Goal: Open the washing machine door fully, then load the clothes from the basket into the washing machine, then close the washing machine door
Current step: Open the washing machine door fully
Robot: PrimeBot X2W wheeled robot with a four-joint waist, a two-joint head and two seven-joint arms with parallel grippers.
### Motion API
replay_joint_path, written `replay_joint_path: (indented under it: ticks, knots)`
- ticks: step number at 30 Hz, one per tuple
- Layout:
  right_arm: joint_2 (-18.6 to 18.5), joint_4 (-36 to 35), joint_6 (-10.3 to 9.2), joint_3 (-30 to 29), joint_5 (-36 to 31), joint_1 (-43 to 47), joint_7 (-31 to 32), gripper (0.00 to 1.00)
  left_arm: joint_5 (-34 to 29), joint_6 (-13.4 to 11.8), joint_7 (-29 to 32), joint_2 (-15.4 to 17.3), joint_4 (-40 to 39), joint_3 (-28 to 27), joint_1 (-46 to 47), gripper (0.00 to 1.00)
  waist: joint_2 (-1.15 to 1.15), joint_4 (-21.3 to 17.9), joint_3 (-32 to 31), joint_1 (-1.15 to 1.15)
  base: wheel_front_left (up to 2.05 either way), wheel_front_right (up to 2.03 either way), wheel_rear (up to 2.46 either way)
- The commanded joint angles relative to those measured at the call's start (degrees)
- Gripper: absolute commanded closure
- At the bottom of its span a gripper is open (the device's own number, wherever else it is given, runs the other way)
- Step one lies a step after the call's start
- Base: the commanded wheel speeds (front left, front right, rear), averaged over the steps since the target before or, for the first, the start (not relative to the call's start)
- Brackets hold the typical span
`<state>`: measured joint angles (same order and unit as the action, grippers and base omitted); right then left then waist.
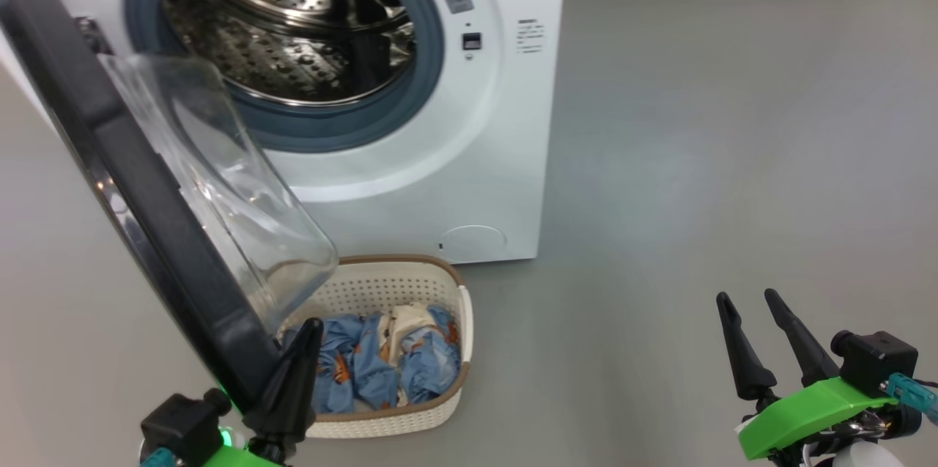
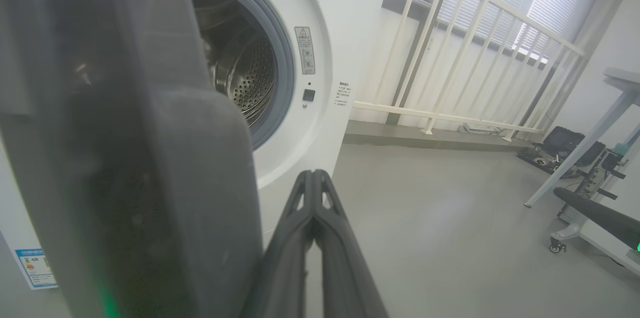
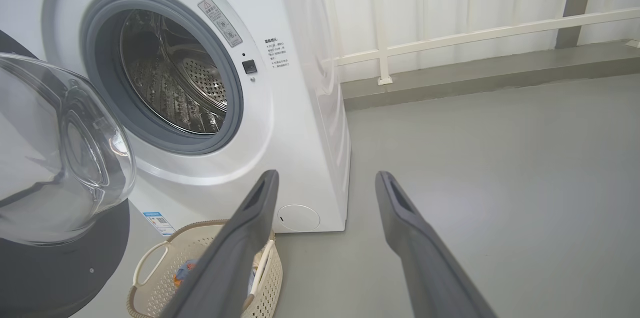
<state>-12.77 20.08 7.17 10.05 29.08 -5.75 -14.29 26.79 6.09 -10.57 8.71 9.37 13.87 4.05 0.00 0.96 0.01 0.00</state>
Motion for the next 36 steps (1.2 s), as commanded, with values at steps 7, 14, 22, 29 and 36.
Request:
replay_joint_path:
  ticks: [7,14,22,29,36]
  knots:
    - [-0.10,-0.70,0.32,0.72,0.55,-1.67,-0.71,0.00,1.27,-2.47,0.42,3.44,-1.76,-4.92,0.37,1.00,0.00,5.24,-0.58,0.00,0.00,0.00,0.00]
    - [0.33,-1.00,0.32,0.28,0.28,-1.57,-0.71,0.00,2.03,-3.69,1.00,4.12,-2.16,-6.13,-0.17,1.00,0.00,8.72,-0.64,0.00,0.00,0.00,0.00]
    - [0.89,-1.11,0.32,-0.33,0.00,-1.30,-0.71,0.00,4.03,-5.01,1.29,5.44,-1.70,-9.19,-0.04,1.00,0.00,11.62,-0.45,0.00,0.00,0.00,0.00]
    - [1.45,-1.60,0.32,-0.76,-0.32,-1.27,-0.71,0.00,5.53,-5.62,1.80,7.02,-1.70,-11.51,0.47,1.00,0.00,13.59,0.16,0.00,0.00,0.00,0.00]
    - [2.04,-1.94,0.32,-1.20,-0.93,-2.13,-0.71,0.00,7.08,-4.71,1.84,9.49,1.74,-13.72,3.41,1.00,0.00,15.56,2.30,0.00,0.00,0.00,0.00]
